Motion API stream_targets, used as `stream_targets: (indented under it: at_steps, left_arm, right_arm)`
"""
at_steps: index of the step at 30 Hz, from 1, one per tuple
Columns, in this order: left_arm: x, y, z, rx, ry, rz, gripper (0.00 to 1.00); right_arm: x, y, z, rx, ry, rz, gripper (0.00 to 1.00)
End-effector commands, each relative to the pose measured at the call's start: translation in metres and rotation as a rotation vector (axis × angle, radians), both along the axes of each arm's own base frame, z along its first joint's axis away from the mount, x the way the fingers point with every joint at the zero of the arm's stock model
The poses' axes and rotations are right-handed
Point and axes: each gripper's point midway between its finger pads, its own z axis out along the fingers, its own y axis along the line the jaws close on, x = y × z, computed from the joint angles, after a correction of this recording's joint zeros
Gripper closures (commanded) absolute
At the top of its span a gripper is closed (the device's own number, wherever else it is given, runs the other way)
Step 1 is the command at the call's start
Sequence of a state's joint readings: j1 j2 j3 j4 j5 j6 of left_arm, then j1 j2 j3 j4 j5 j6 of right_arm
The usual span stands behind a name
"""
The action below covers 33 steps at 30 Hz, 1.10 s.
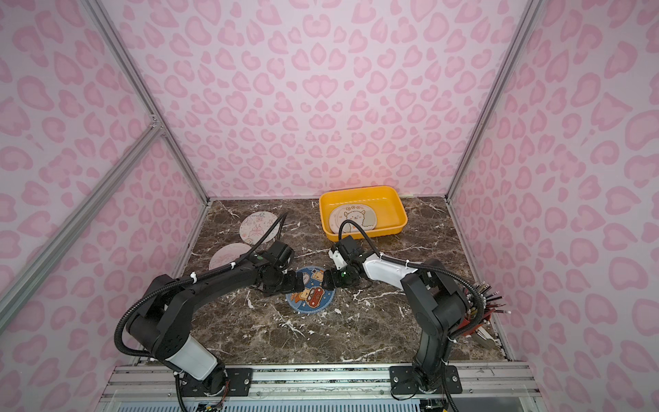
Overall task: Put the coasters into the storage box
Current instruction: Move the coaster to the center of the board, then pick up the coaster from the center of the board.
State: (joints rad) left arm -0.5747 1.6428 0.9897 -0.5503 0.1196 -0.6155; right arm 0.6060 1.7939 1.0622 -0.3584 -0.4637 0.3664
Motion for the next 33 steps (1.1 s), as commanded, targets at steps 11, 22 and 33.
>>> stream_targets:
  at_steps: [11,22,33]
  left_arm:
    - [0.011,-0.006,-0.018,0.005,-0.003,-0.026,0.09]
    - [0.011,-0.020,-0.020,-0.058,0.011,-0.030,0.12]
    - [0.008,-0.027,-0.022,-0.082,0.024,-0.034,0.13]
  right_arm:
    - [0.002,-0.007,-0.016,-0.050,0.018,-0.041,0.29]
    - [-0.001,-0.003,-0.022,-0.039,0.040,-0.039,0.42]
    - [-0.008,-0.005,-0.030,-0.051,0.064,-0.026,0.44]
